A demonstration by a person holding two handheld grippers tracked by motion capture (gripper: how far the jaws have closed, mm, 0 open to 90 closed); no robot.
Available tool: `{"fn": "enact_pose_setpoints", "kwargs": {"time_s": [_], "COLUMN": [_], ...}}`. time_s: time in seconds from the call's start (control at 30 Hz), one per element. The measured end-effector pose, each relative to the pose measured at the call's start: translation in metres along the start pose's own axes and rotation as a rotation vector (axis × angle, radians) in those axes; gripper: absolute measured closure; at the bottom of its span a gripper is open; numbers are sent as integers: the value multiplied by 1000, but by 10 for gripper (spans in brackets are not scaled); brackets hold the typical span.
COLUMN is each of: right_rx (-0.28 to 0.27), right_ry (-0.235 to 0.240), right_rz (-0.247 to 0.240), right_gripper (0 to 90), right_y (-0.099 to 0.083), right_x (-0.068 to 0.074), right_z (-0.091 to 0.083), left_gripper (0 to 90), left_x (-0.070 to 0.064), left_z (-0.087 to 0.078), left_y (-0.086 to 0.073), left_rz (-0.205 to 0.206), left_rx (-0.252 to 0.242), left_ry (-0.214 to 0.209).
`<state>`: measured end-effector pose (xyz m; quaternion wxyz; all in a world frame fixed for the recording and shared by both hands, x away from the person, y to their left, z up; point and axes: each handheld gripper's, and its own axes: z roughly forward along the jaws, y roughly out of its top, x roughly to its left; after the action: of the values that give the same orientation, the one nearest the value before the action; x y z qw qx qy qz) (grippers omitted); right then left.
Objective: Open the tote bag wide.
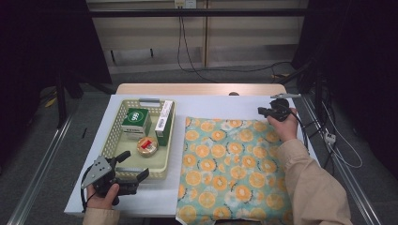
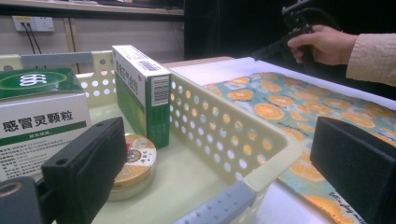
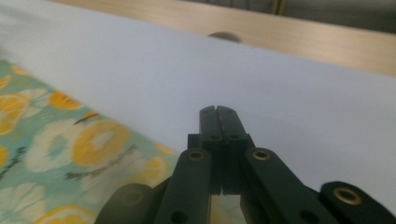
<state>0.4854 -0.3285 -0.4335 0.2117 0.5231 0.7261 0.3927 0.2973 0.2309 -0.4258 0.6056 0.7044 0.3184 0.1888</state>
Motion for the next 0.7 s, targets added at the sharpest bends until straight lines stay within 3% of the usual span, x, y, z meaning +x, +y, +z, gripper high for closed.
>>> {"fn": "enact_pose_setpoints", "kwargs": {"time_s": [0.07, 0.1, 0.13, 0.2, 0.23, 0.33, 0.43, 0.6, 0.7], "right_rx": [12, 13, 14, 14, 21, 55, 74, 159, 148], "right_ry": [31, 69, 98, 96, 119, 129, 124, 104, 86], "right_rz": [-8, -4, -13, -40, -46, -47, -71, -128, -171], "right_gripper": [900, 899, 841, 610, 515, 259, 175, 167, 192], "right_y": [-3, -4, -5, -4, -5, -8, -16, -33, -36], "right_x": [7, 11, 15, 24, 26, 32, 37, 40, 44], "right_z": [4, 6, 7, 8, 9, 10, 10, 13, 13], "left_gripper": [37, 37, 37, 37, 37, 37, 37, 37, 37], "left_x": [0, 0, 0, -1, -1, -2, -2, -2, -3], "left_z": [0, 0, 0, 0, 0, 0, 0, 1, 2], "left_y": [0, 0, 0, -1, -1, -1, -1, -2, -1], "left_rz": [0, 0, -1, 1, 2, 3, 4, 4, 8], "left_rx": [0, -1, 0, 4, 4, 5, 5, 12, 10], "left_ry": [1, -1, -1, -2, -3, -4, -6, -9, -11]}}
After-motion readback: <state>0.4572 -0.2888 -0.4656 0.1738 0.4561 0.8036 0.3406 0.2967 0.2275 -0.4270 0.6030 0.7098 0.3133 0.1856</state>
